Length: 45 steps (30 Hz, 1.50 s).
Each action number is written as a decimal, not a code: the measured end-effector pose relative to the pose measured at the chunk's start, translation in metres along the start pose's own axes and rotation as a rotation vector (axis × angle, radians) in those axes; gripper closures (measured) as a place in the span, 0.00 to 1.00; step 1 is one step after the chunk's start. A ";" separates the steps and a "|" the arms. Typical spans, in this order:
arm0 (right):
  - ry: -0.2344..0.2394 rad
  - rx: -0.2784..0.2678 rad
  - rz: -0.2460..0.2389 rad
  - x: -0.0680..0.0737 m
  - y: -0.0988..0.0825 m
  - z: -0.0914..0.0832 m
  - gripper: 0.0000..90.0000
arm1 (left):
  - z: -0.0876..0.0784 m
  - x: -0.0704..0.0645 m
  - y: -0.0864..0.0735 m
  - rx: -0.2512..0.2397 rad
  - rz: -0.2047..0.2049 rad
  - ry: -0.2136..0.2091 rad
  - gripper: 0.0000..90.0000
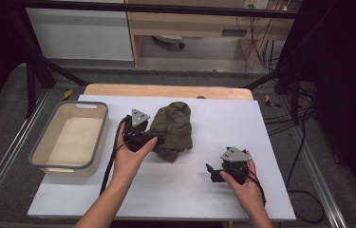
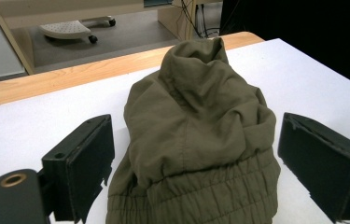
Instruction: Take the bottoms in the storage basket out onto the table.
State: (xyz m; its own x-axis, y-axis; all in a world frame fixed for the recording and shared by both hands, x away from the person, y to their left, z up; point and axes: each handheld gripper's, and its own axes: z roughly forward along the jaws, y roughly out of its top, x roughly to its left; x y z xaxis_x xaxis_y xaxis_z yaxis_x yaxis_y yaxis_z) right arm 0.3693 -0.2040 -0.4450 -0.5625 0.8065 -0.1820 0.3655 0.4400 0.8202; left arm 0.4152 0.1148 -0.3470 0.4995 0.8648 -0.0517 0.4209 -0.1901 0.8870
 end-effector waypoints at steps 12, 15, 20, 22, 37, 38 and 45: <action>-0.003 0.016 -0.023 0.004 0.000 0.002 0.02 | -0.011 0.017 -0.002 0.016 -0.027 -0.035 0.10; -0.005 0.026 -0.024 0.006 0.000 0.003 0.02 | -0.019 0.024 0.000 0.038 -0.028 -0.064 0.09; -0.012 0.011 -0.035 0.009 0.002 0.001 0.02 | -0.040 0.032 -0.002 0.063 0.006 -0.044 0.09; -0.013 0.007 -0.036 0.010 0.002 0.000 0.02 | -0.044 0.033 -0.005 0.058 0.007 -0.040 0.09; 0.006 -0.028 -0.023 0.013 0.004 -0.002 0.02 | -0.074 0.061 -0.018 0.013 -0.001 0.012 0.09; 0.005 -0.038 -0.033 0.014 0.005 -0.002 0.02 | -0.074 0.062 -0.019 0.010 -0.007 0.014 0.09; 0.008 -0.038 -0.039 0.015 0.005 -0.003 0.02 | -0.083 0.072 -0.022 0.003 -0.010 0.032 0.09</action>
State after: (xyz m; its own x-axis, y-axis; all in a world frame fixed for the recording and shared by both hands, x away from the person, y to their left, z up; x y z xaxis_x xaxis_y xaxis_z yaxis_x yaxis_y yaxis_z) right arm 0.3604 -0.1905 -0.4420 -0.5818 0.7858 -0.2100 0.3148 0.4556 0.8327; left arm 0.3791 0.2194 -0.3322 0.4704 0.8812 -0.0461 0.4282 -0.1823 0.8851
